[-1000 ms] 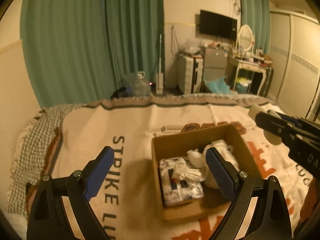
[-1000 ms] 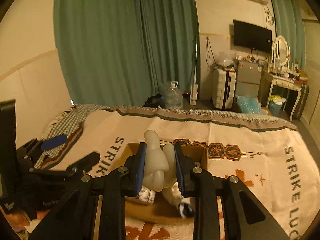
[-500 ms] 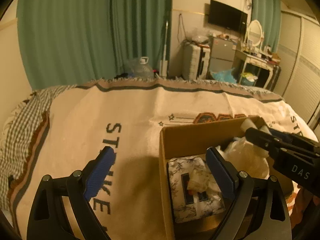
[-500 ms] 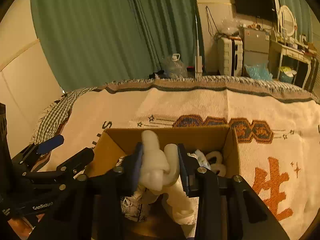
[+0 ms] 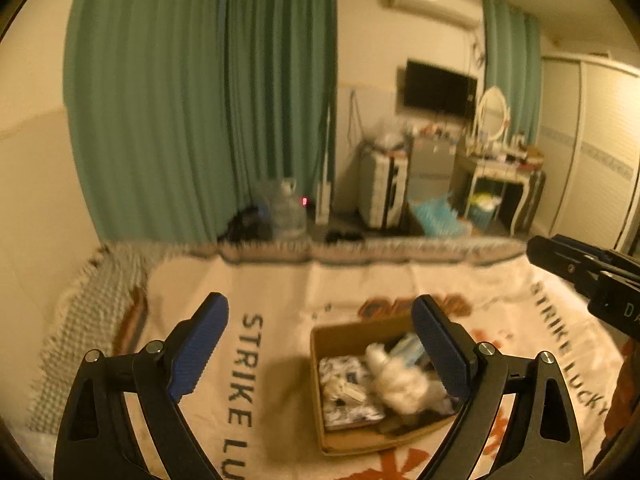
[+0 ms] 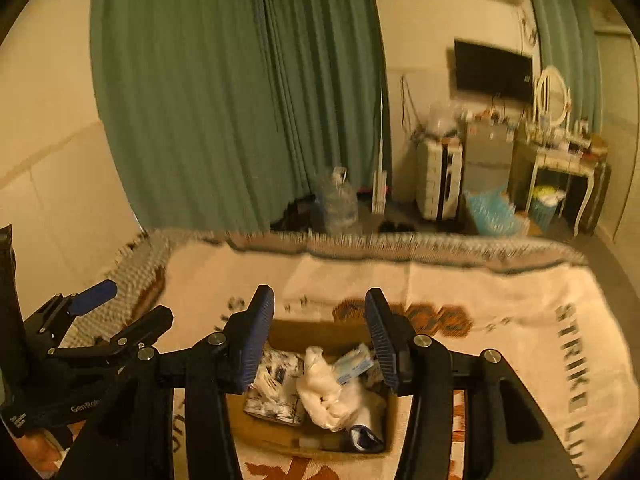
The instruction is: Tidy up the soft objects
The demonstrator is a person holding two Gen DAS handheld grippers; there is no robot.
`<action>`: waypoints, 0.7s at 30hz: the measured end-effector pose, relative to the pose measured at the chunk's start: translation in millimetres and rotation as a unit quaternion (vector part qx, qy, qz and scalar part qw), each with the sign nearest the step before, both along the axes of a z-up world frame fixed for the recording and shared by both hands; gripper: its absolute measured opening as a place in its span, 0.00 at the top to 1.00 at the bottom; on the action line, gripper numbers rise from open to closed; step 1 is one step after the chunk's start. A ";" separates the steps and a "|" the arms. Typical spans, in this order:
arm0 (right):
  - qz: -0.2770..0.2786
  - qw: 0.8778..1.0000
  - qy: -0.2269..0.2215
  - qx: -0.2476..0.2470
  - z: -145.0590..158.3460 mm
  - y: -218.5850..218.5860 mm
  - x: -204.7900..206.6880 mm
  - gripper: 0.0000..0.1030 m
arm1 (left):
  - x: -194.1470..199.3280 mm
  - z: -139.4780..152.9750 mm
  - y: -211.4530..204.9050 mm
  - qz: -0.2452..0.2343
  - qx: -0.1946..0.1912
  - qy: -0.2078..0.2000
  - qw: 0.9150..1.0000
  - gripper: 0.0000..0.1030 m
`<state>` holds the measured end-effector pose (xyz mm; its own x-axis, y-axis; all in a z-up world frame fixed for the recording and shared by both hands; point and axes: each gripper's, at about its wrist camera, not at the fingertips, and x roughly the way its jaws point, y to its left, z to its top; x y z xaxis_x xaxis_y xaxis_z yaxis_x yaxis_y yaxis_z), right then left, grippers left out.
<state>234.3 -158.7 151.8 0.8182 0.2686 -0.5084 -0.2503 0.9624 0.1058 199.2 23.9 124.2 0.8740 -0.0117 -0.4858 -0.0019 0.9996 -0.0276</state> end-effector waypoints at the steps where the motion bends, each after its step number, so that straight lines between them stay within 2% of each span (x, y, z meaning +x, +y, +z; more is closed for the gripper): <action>1: -0.001 1.000 -0.007 0.001 10.6 -1.9 -9.3 0.54 | -13.6 15.9 0.2 -0.002 -0.002 -0.014 1.000 0.09; 5: -0.001 0.999 -0.048 -0.002 65.5 -11.3 -70.2 0.51 | -63.0 64.9 -0.1 -0.008 -0.004 -0.062 0.998 0.09; 7: -0.001 0.998 -0.063 -0.003 81.3 -14.8 -93.4 0.47 | -91.0 84.6 0.1 -0.008 -0.001 -0.088 0.996 0.09; 10: 0.006 0.996 -0.089 0.002 97.6 -20.9 -134.9 0.38 | -123.8 98.0 0.2 -0.011 -0.003 -0.113 0.994 0.08; 13: 0.006 0.995 -0.102 0.000 97.5 -23.3 -159.9 0.29 | -145.2 92.4 2.2 -0.012 -0.009 -0.123 0.992 0.04; 16: 0.009 0.994 -0.105 0.000 84.2 -25.1 -175.1 0.18 | -157.0 72.6 4.0 0.001 -0.007 -0.124 0.992 0.04; 21: 0.012 0.995 -0.097 0.012 37.4 -30.4 -175.0 0.12 | -159.5 30.0 0.7 0.025 -0.004 -0.125 0.992 0.04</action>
<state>59.3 -189.1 189.2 0.8937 0.2992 -0.3343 -0.2908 0.9537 0.0762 39.7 24.6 154.1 0.9669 0.0313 -0.2532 -0.0434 0.9982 -0.0422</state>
